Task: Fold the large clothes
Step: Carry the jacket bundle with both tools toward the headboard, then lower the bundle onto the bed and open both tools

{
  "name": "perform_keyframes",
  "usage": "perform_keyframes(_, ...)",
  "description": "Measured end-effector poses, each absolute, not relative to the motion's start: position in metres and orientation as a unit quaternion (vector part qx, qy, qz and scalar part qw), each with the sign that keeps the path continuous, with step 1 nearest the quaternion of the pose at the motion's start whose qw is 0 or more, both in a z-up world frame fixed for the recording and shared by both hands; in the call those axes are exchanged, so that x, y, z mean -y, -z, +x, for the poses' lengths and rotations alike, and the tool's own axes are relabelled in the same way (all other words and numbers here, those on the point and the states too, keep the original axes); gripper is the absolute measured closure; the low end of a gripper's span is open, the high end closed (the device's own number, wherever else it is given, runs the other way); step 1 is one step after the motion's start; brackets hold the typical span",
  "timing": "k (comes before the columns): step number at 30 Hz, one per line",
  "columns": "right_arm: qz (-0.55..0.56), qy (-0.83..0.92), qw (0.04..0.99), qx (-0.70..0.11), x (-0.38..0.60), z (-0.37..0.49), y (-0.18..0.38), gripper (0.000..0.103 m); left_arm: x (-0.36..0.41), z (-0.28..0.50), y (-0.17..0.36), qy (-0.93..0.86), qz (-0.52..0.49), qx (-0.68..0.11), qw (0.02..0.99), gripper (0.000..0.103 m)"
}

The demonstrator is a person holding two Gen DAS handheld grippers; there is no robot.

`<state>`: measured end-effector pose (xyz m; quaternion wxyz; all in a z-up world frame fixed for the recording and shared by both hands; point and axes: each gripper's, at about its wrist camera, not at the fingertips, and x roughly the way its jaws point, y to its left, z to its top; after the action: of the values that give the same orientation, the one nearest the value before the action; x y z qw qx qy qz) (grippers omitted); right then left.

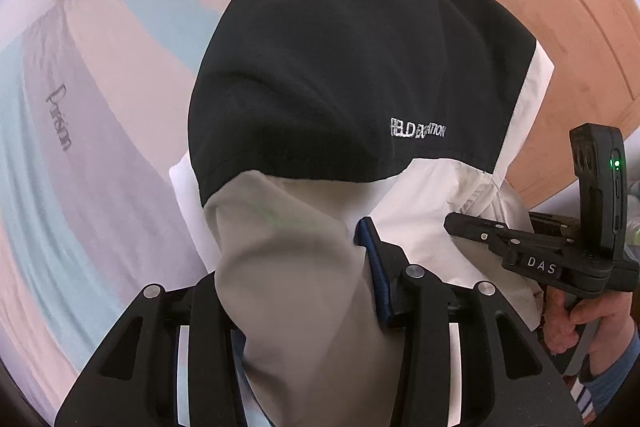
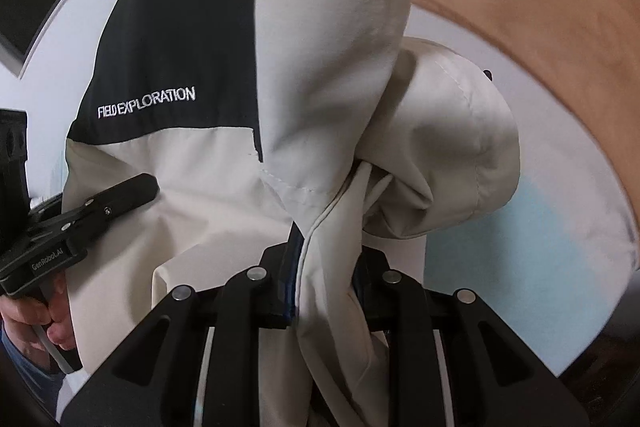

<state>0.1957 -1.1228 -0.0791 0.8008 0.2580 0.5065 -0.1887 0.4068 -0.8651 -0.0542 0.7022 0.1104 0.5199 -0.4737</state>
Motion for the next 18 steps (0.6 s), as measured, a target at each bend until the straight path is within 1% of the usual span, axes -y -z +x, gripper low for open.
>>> perform_keyframes(4, 0.268, 0.185, 0.801, -0.503, 1.150, 0.191, 0.100, 0.079, 0.865, 0.398, 0.063, 0.470, 0.110, -0.528, 0.699, 0.059)
perform_keyframes(5, 0.267, 0.184, 0.802, -0.503, 1.155, 0.191, 0.102, 0.077, 0.874, 0.392, 0.062, 0.471, 0.111, -0.526, 0.700, 0.057)
perform_keyframes(6, 0.269, 0.186, 0.801, -0.502, 1.143, 0.189, 0.104, 0.071, 0.873, 0.391, 0.062, 0.469, 0.111, -0.525, 0.702, 0.056)
perform_keyframes(7, 0.271, 0.193, 0.799, -0.501, 1.136, 0.188, 0.105, 0.066, 0.873, 0.387, 0.060, 0.466, 0.114, -0.523, 0.705, 0.053)
perform_keyframes(8, 0.273, 0.200, 0.798, -0.499, 1.146, 0.175, 0.108, 0.054, 0.868, 0.375, 0.055, 0.461, 0.119, -0.519, 0.709, 0.048)
perform_keyframes(9, 0.275, 0.210, 0.796, -0.497, 1.145, 0.174, 0.110, 0.044, 0.866, 0.368, 0.051, 0.453, 0.126, -0.513, 0.718, 0.045)
perform_keyframes(10, 0.276, 0.217, 0.797, -0.491, 1.145, 0.172, 0.110, 0.041, 0.864, 0.364, 0.049, 0.447, 0.131, -0.508, 0.725, 0.043)
perform_keyframes(11, 0.272, 0.223, 0.799, -0.487, 1.144, 0.167, 0.110, 0.034, 0.860, 0.359, 0.047, 0.442, 0.136, -0.501, 0.731, 0.040)
perform_keyframes(12, 0.261, 0.232, 0.801, -0.487, 1.143, 0.164, 0.109, 0.030, 0.857, 0.355, 0.043, 0.436, 0.143, -0.492, 0.740, 0.036)
perform_keyframes(13, 0.244, 0.241, 0.804, -0.486, 1.142, 0.160, 0.109, 0.028, 0.859, 0.349, 0.041, 0.432, 0.146, -0.485, 0.746, 0.029)
perform_keyframes(14, 0.235, 0.246, 0.806, -0.485, 1.140, 0.158, 0.109, 0.021, 0.855, 0.342, 0.037, 0.432, 0.149, -0.473, 0.753, 0.021)
perform_keyframes(15, 0.229, 0.254, 0.806, -0.484, 1.137, 0.154, 0.110, 0.017, 0.852, 0.336, 0.034, 0.430, 0.151, -0.466, 0.758, 0.018)
perform_keyframes(16, 0.227, 0.260, 0.805, -0.482, 1.133, 0.150, 0.110, 0.016, 0.849, 0.331, 0.033, 0.422, 0.156, -0.460, 0.766, 0.014)
perform_keyframes(18, 0.228, 0.275, 0.804, -0.476, 1.133, 0.141, 0.110, 0.012, 0.841, 0.323, 0.027, 0.414, 0.159, -0.454, 0.772, 0.014)
